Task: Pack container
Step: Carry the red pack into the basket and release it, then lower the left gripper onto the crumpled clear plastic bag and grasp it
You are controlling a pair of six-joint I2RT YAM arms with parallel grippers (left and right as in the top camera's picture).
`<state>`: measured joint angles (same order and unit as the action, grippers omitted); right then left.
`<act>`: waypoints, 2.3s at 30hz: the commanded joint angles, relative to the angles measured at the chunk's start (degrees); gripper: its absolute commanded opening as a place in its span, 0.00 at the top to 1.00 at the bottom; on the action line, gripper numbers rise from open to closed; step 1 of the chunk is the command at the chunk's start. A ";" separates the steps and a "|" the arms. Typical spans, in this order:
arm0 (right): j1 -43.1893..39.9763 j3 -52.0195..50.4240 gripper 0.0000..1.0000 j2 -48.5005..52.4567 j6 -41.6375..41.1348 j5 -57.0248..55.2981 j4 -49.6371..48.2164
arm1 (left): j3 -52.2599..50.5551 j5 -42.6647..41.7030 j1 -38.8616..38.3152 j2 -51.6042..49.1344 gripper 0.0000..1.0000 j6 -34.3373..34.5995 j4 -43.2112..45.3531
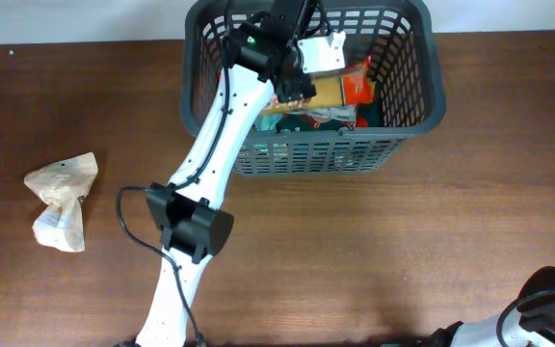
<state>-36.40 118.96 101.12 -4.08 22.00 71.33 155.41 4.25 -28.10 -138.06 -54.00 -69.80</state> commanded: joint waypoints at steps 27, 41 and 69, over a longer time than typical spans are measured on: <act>0.00 -0.04 0.01 -0.37 0.17 0.28 -0.15 | -42.49 1.20 46.14 47.78 0.01 24.85 -3.56; 0.00 -0.04 0.01 -0.37 0.17 0.28 -0.15 | -67.76 -13.00 64.37 40.33 0.00 25.40 12.15; 0.00 -0.04 0.01 -0.37 0.17 0.28 -0.15 | -68.17 6.54 58.84 16.76 0.10 24.44 12.61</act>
<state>-36.40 118.96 101.12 -4.08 22.00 71.33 87.83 6.22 31.20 -119.04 -29.08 -57.34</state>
